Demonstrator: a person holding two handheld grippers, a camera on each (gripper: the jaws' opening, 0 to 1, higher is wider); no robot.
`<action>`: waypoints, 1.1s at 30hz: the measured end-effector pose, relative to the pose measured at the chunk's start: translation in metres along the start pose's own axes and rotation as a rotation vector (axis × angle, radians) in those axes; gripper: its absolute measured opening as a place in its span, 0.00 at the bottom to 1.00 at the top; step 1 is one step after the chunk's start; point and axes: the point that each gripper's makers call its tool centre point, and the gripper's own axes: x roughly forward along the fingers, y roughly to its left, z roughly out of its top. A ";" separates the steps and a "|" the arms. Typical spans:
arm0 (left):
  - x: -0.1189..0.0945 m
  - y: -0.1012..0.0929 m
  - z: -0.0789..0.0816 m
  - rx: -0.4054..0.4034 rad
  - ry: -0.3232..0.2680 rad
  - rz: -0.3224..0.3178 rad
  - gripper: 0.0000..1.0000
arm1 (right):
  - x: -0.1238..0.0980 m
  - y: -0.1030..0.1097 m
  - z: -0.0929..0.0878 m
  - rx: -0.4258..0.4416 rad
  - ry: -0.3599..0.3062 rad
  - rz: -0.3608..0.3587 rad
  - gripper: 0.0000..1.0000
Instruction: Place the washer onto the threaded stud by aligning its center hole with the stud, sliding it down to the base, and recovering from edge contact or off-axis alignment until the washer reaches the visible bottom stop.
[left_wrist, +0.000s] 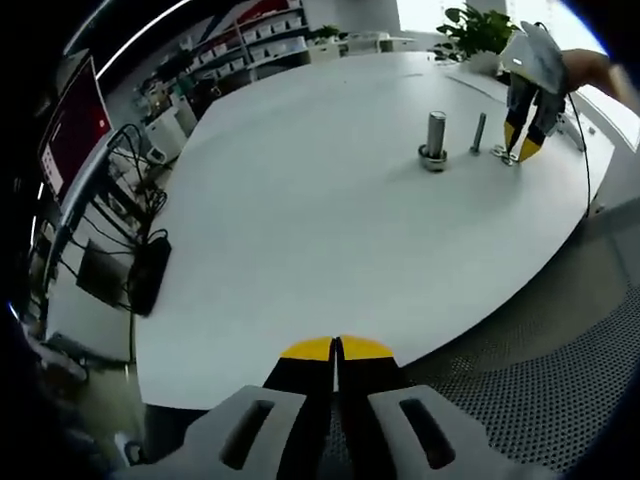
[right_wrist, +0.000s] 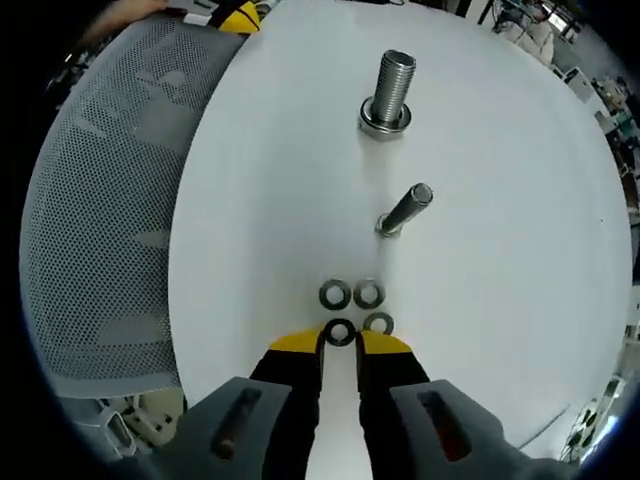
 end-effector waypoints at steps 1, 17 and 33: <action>0.000 0.000 0.000 -0.003 0.000 0.001 0.00 | -0.001 0.001 0.000 -0.005 0.001 -0.003 0.13; 0.001 0.004 0.001 -0.004 -0.008 0.007 0.00 | -0.024 -0.002 0.020 0.112 -0.098 -0.012 0.12; -0.001 0.007 0.002 -0.020 -0.026 0.018 0.00 | -0.059 -0.025 0.064 0.070 -0.161 -0.084 0.12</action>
